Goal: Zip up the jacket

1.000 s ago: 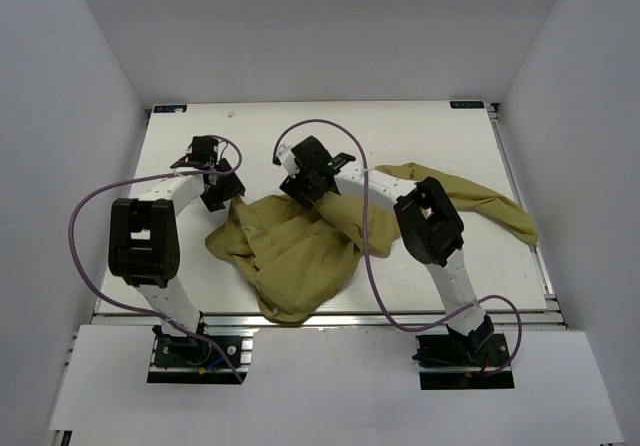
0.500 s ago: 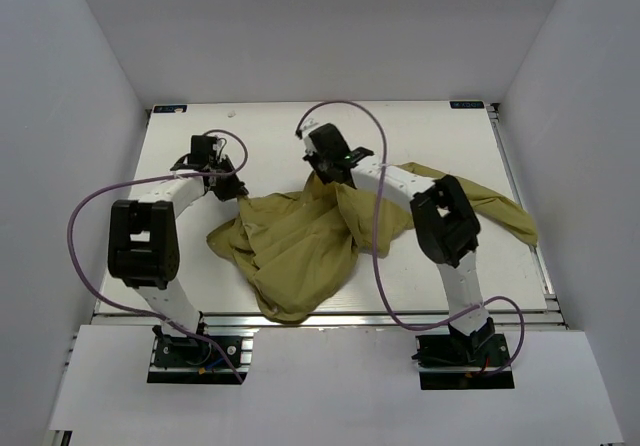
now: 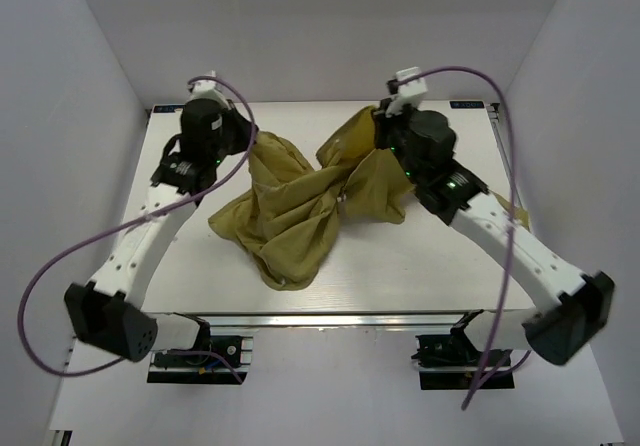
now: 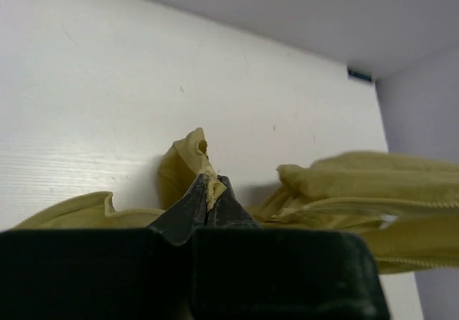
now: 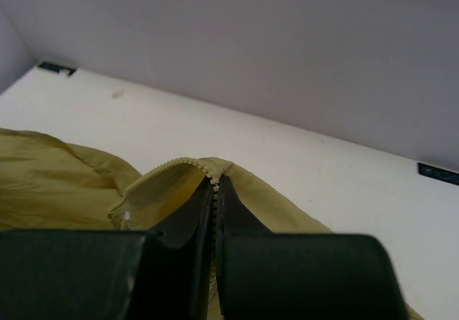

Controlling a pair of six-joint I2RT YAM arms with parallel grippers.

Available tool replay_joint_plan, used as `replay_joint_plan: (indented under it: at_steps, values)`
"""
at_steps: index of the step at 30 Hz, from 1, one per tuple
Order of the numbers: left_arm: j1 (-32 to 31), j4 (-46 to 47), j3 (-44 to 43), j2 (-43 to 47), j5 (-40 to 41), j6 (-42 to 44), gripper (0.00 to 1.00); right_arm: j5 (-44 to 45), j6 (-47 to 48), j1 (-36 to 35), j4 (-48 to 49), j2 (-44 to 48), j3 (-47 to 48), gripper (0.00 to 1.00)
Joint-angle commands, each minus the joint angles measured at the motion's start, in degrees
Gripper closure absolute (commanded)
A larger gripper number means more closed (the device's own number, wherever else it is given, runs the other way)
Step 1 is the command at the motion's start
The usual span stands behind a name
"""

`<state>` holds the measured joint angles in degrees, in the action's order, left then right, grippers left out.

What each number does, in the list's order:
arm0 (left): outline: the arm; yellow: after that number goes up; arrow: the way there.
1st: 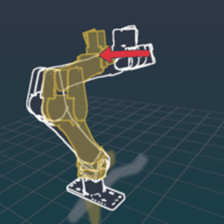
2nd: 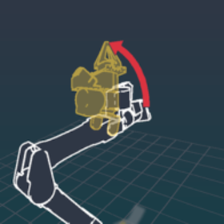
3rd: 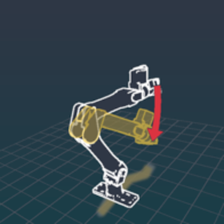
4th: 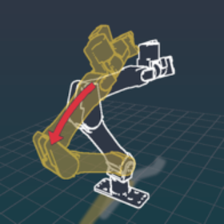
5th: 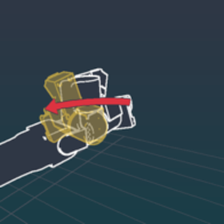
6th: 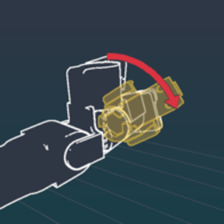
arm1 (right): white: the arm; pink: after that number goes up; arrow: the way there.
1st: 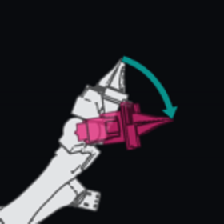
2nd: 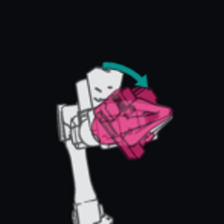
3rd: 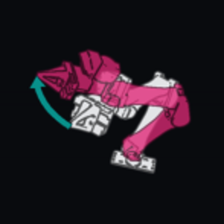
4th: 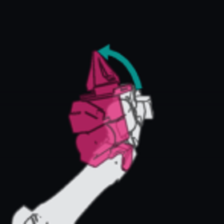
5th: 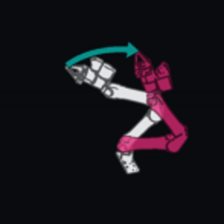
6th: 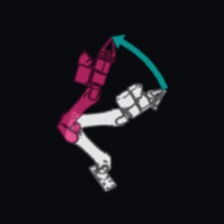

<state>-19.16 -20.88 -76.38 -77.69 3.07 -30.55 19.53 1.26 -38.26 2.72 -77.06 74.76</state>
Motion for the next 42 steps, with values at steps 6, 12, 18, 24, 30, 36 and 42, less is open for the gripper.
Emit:
replay_joint_plan:
  at_steps: [6, 12, 18, 24, 30, 36, 42]
  values:
    - [0.61, 3.21, 0.62, 20.46, 7.39, -1.45, 1.0, 9.91, 0.59, 0.38, -1.05, 21.65, -5.15, 1.0]
    - [0.61, 4.71, -8.76, 26.36, 0.46, 1.18, 1.0, 5.44, -0.29, 0.38, -6.39, 31.69, -2.0, 1.0]
    - [0.61, 4.27, -16.86, 30.4, -2.97, 1.81, 1.0, -1.23, -0.64, 0.47, -13.35, 38.38, 6.96, 1.0]
    - [0.7, 5.16, -23.01, 27.35, -9.12, -0.04, 1.0, -3.18, -0.82, 0.38, -17.66, 36.55, 14.08, 1.0]
    - [0.79, 4.8, -27.33, 18.9, -8.97, -0.83, 1.0, 3.48, -0.64, 0.38, -17.58, 29.18, 15.86, 1.0]
    - [0.79, 2.0, -30.22, 3.89, 2.36, 0.75, 1.0, 18.32, -0.55, 0.55, -16.87, 16.36, 16.64, 1.0]
    - [2.71, -6.6, -45.84, -22.35, 6.36, 2.25, 1.0, -1.21, -12.49, 19.59, -26.43, -1.82, 25.59, 1.0]
